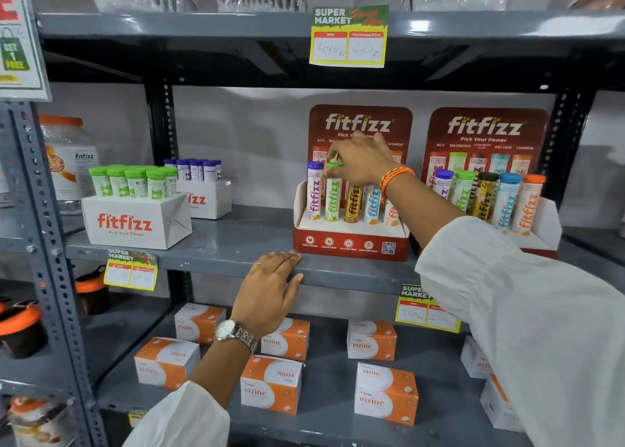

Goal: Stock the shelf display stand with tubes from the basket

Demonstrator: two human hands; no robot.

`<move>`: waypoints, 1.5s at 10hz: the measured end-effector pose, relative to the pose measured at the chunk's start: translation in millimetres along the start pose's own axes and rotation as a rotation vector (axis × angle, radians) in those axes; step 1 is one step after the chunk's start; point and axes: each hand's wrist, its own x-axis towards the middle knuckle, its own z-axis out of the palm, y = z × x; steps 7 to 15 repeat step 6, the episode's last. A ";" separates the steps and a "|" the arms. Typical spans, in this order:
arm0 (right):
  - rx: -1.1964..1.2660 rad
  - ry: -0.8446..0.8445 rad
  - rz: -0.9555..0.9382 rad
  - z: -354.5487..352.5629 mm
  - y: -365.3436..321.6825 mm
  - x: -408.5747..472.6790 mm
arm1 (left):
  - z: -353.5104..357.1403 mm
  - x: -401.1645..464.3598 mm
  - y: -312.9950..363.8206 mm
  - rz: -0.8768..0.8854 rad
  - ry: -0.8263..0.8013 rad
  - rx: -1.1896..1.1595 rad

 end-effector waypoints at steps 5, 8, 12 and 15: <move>0.243 -0.041 0.119 -13.1 29.9 -23.5 | 3.3 -2.3 1.4 -0.008 0.025 -0.007; 0.320 -0.052 0.162 -10.7 34.0 -24.7 | 3.1 -1.3 1.5 -0.032 0.015 -0.015; 0.320 -0.052 0.162 -10.7 34.0 -24.7 | 3.1 -1.3 1.5 -0.032 0.015 -0.015; 0.320 -0.052 0.162 -10.7 34.0 -24.7 | 3.1 -1.3 1.5 -0.032 0.015 -0.015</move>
